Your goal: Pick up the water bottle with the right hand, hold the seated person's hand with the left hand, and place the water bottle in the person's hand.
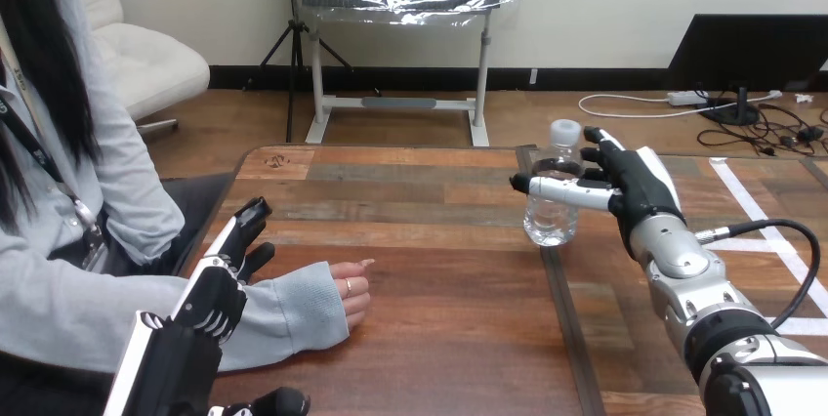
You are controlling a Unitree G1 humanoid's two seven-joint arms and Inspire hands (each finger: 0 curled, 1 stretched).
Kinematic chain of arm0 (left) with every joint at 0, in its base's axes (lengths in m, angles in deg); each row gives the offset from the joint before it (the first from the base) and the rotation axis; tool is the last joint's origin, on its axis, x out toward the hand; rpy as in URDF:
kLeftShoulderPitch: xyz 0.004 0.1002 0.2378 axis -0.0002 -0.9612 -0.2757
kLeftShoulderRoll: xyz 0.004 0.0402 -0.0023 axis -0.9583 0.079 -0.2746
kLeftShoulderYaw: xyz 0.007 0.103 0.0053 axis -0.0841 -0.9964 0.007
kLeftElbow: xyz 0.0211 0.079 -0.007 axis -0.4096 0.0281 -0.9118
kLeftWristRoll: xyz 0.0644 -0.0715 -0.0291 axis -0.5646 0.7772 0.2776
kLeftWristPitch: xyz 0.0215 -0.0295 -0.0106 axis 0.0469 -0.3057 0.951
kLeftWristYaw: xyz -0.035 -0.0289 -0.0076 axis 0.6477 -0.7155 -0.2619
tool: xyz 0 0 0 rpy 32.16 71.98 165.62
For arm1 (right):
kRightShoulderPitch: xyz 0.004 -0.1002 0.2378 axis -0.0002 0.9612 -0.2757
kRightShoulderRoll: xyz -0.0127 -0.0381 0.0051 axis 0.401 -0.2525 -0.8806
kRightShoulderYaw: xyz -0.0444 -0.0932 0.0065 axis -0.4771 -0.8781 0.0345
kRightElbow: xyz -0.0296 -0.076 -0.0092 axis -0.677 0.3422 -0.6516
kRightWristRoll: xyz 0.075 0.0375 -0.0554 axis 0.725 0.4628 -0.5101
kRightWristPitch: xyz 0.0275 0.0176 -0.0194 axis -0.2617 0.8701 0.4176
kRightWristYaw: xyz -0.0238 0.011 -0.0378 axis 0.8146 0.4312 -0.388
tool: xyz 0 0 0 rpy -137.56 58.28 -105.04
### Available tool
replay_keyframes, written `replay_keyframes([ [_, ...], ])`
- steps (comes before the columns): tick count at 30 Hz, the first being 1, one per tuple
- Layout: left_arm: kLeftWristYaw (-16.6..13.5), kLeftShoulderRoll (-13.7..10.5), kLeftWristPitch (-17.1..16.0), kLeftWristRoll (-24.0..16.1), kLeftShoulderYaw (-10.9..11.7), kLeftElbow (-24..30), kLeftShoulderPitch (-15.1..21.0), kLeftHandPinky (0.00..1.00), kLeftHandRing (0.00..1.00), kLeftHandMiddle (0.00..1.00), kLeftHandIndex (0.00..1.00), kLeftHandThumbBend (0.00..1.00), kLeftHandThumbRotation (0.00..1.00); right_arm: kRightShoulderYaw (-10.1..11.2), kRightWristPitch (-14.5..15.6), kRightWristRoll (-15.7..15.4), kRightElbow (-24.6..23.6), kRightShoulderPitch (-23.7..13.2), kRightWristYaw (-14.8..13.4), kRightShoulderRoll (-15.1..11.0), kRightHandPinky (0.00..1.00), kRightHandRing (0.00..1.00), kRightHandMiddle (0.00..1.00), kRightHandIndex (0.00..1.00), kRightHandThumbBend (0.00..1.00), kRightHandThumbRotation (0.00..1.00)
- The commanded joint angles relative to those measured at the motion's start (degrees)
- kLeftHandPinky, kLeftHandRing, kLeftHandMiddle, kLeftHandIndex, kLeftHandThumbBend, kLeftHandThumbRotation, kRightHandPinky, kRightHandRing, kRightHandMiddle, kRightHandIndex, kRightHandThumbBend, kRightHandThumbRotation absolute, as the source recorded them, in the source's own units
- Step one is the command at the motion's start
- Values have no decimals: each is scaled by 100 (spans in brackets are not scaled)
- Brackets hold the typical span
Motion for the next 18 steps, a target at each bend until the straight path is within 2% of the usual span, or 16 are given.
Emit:
replay_keyframes([
  [1, -37, 60, -133, 7, -39, 178, 167, 93, 98, 97, 92, 100, 61, -133, 7, -116, 42, -612, -88, 3, 85, 94, 95, 98, 92, 26],
  [6, -46, 100, -207, 0, -44, 125, 179, 92, 97, 97, 92, 100, 61, -175, -5, -157, 41, -608, -118, 0, 83, 93, 94, 97, 95, 28],
  [10, -31, 92, -208, 14, -58, 113, 169, 92, 96, 97, 92, 100, 61, -304, -5, -283, 39, -615, -225, -1, 80, 91, 92, 95, 97, 29],
  [15, -18, 97, -238, 19, -67, 87, 170, 92, 96, 97, 92, 100, 60, -392, 36, -373, 45, -616, -313, -3, 76, 86, 89, 93, 97, 28],
  [18, -13, 106, -274, 25, -68, 58, 188, 92, 96, 97, 92, 100, 60, -348, 32, -314, 45, -609, -319, 15, 73, 83, 86, 90, 96, 24],
])
